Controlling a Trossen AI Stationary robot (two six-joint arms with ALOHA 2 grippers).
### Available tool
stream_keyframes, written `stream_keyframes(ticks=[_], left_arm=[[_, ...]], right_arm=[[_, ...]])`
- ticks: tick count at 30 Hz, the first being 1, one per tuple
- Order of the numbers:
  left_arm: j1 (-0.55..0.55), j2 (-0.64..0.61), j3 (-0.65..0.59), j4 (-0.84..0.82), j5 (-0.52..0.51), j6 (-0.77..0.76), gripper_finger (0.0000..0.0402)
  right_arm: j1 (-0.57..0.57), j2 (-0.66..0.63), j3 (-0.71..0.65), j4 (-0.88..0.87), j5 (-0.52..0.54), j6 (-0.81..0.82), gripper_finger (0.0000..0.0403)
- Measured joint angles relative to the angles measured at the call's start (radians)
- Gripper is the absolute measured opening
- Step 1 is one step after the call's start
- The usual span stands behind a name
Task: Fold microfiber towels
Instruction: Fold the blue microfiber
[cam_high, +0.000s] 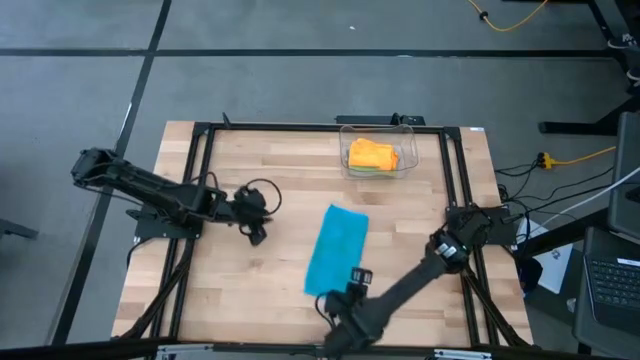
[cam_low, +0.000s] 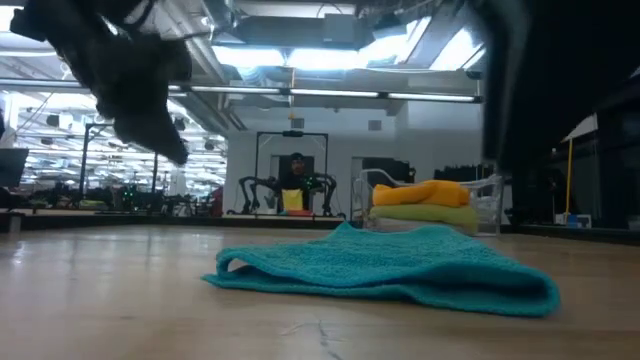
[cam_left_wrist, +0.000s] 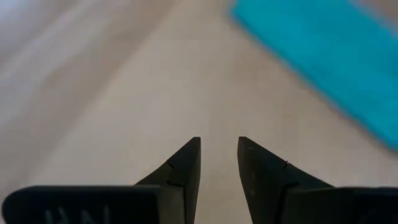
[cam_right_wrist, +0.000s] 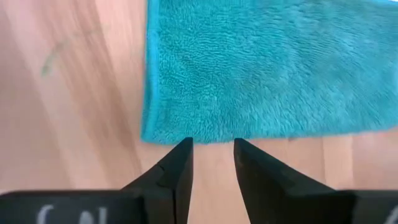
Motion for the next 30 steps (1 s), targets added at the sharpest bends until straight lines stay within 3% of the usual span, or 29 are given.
stream_keyframes(ticks=[7,14,17,25,30], left_arm=[[-0.189,0.095,0.0,0.335,0.108,0.063,0.0098],[-0.331,0.299,0.0,0.719,0.108,0.328,0.0098],[-0.353,0.368,0.0,0.829,0.11,0.348,0.0103],[-0.358,0.445,0.0,0.85,0.094,0.322,0.0165],[-0.365,0.518,0.071,0.843,0.09,0.297,0.0198]], right_arm=[[0.105,-0.003,0.018,0.022,0.147,0.199,0.012],[0.138,-0.003,-0.043,0.144,0.203,0.207,0.012],[0.136,-0.003,-0.045,0.177,0.203,0.2,0.012],[0.105,-0.002,-0.045,0.174,0.165,0.203,0.0122],[0.084,-0.002,-0.045,0.145,0.196,0.209,0.0152]])
